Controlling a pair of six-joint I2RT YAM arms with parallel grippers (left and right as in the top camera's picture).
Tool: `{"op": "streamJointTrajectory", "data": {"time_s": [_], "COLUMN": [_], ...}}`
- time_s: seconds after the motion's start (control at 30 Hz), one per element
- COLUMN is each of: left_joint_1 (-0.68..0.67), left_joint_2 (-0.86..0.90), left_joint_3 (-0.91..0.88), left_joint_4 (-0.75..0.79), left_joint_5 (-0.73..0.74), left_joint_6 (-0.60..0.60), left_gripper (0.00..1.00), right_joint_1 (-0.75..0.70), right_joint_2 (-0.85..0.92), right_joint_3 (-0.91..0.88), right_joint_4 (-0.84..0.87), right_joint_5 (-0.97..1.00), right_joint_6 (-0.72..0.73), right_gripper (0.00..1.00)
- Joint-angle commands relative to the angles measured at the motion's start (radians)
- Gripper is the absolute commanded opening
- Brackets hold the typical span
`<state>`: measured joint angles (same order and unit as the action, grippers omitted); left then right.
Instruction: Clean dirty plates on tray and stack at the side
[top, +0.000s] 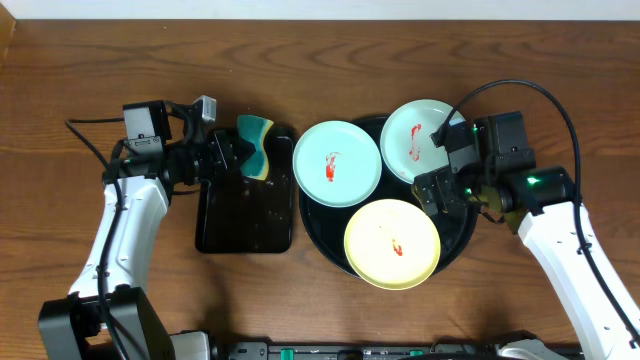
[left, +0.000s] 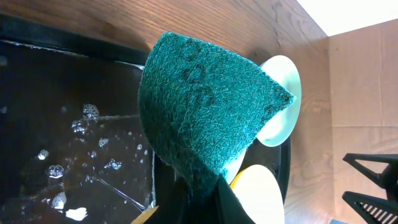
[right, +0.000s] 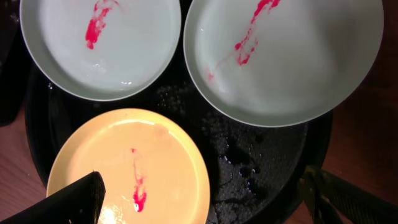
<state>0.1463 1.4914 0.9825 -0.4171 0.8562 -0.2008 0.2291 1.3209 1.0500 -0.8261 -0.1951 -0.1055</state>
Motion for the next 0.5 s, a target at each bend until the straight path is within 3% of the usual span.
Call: {"op": "streamJointTrajectory", "data": {"time_s": [0.0, 0.47], "left_joint_1": [0.006, 0.006], "left_joint_2": [-0.026, -0.026], "left_joint_3": [0.018, 0.018], "left_joint_4": [0.009, 0.023], "left_joint_5": [0.061, 0.098], "left_joint_6": [0.044, 0.077], "left_gripper": [0.07, 0.07], "right_joint_1": [0.005, 0.005], "right_joint_2": [0.003, 0.004], "right_joint_3": [0.016, 0.016], "right_joint_4": [-0.002, -0.030], "right_joint_5": [-0.012, 0.052], "right_joint_6": [0.015, 0.016], "right_gripper": [0.99, 0.99]}}
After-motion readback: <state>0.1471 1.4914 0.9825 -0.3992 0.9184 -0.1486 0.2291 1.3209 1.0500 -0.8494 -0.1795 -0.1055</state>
